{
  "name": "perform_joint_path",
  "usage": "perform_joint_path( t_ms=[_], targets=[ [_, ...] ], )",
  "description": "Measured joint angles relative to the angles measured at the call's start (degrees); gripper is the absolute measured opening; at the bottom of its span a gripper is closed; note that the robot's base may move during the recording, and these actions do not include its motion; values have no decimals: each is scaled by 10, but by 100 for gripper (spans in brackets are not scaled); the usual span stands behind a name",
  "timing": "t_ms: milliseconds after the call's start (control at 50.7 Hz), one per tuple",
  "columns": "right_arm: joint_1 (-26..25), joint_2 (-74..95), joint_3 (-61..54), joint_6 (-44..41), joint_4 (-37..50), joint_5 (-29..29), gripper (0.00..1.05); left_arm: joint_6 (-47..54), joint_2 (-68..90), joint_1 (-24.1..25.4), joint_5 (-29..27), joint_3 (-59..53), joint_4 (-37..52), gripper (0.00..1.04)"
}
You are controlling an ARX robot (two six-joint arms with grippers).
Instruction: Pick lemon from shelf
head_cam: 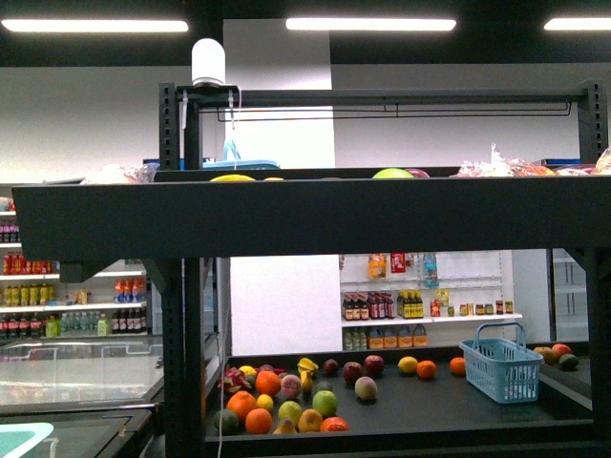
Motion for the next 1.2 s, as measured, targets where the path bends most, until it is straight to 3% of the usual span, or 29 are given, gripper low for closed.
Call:
perform_joint_path(
  t_ms=[99, 256, 375, 552, 749, 1202],
  targets=[
    [0, 0, 0, 0, 0, 0, 97, -144, 49, 41, 110, 8, -35, 97],
    [0, 0, 0, 0, 0, 0, 97, -291, 147, 69, 173, 45, 12, 97],
    [0, 0, 0, 0, 0, 0, 97, -379, 252, 130, 246, 107, 77, 97],
    [0, 0, 0, 0, 0, 0, 97, -518, 442, 270, 358, 216, 160, 97],
    [0, 0, 0, 0, 0, 0, 97, -610, 578, 337, 397, 286, 230, 97],
    [0, 0, 0, 0, 0, 0, 97, -764, 850, 341, 365, 414, 427, 97]
  ],
)
